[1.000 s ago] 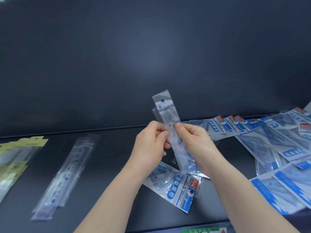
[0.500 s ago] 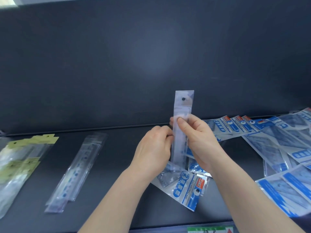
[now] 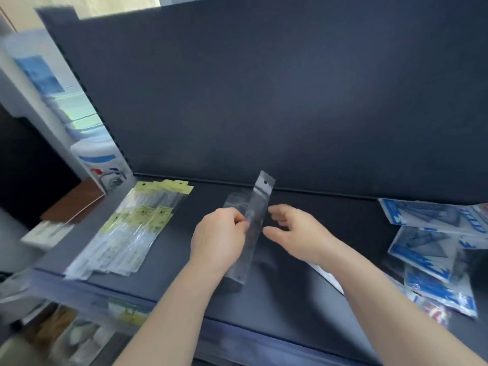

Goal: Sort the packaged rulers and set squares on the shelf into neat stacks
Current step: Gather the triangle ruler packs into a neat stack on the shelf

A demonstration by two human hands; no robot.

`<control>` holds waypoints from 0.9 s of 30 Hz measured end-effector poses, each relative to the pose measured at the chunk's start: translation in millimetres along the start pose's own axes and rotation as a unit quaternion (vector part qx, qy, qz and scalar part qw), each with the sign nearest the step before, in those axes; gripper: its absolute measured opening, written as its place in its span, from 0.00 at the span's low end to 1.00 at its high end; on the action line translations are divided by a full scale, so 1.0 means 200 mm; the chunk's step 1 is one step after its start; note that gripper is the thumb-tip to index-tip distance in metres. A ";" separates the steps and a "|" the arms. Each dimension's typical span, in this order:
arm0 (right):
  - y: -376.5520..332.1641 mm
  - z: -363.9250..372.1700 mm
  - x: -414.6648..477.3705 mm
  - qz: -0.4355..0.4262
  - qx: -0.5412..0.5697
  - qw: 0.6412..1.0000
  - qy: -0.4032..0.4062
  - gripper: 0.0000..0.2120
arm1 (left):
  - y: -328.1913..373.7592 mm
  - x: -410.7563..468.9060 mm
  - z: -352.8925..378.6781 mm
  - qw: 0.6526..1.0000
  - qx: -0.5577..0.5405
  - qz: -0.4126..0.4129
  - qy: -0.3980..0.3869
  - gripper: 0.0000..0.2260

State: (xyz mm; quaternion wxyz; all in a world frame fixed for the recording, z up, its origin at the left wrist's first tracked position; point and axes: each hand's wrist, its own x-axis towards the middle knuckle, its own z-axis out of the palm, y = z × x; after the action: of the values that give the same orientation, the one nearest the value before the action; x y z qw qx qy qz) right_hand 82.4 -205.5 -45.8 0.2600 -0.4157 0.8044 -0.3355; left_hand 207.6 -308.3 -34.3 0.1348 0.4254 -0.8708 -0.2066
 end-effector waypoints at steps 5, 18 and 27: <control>-0.12 0.16 0.03 -0.039 -0.229 0.972 -0.032 0.18 | -0.20 0.05 -0.02 0.989 0.142 -0.028 -0.003 0.08; 0.36 -0.18 -0.32 0.093 -0.277 0.932 0.215 0.13 | 0.34 0.09 0.29 0.946 -0.005 0.282 -0.158 0.07; 0.69 -0.51 -0.65 0.127 -0.273 0.942 0.149 0.25 | 0.82 -0.06 0.57 0.921 0.022 0.353 -0.163 0.15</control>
State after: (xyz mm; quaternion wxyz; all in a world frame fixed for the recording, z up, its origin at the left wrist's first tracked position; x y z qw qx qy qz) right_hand 10.5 -3.0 -67.6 0.0542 -0.3109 0.9406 -0.1251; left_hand 55.2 -179.6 -57.1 0.0457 0.0541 -0.9787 -0.1929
